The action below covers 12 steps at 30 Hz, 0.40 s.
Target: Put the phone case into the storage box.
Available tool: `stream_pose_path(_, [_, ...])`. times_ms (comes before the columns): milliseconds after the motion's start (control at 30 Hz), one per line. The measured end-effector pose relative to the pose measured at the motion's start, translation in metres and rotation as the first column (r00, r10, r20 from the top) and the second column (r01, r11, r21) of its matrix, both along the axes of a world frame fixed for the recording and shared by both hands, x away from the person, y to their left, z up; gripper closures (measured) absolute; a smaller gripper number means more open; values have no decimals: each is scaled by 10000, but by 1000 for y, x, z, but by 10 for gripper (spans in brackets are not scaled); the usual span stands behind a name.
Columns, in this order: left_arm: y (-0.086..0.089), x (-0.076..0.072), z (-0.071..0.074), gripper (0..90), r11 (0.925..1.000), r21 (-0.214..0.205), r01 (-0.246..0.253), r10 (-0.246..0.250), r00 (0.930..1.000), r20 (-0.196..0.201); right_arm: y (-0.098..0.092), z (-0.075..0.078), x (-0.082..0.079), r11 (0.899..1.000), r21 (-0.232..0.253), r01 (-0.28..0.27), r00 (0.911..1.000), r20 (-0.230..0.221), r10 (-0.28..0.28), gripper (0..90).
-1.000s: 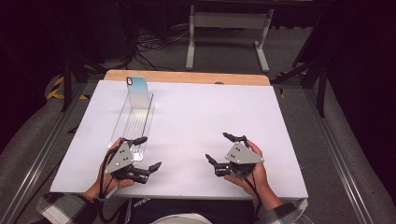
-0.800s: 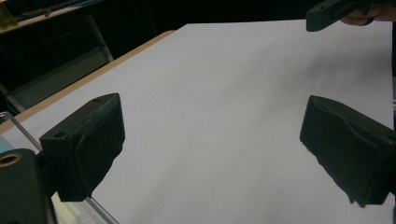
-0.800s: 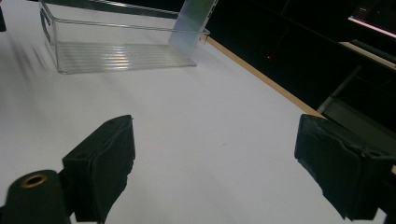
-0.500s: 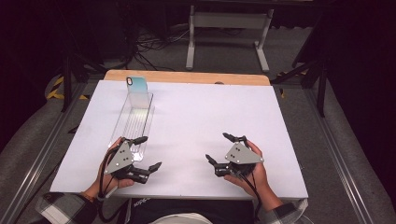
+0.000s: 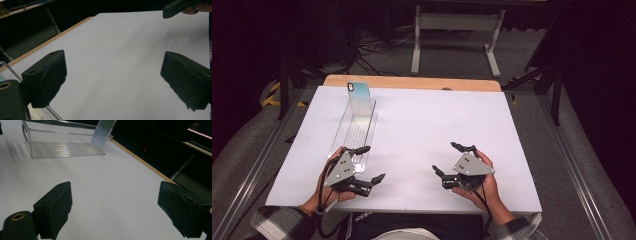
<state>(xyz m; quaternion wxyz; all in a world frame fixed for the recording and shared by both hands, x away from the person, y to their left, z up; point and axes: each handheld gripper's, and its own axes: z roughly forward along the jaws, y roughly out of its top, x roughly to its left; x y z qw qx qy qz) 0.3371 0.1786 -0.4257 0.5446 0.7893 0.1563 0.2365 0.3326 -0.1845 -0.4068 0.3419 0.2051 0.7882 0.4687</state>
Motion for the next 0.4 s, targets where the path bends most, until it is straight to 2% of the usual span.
stream_pose_path(100, [0, 1, 0, 74, 9999, 116, -3, 4, 10000, -24, 0, -1, 1, 10000, -24, -21, 10000, -40, 21, 130])
stream_pose_path(400, [-3, 2, -2, 74, 9999, 107, -8, 9, 9999, -124, -3, 0, 1, 10000, 61, 32, 10000, -52, -32, 130])
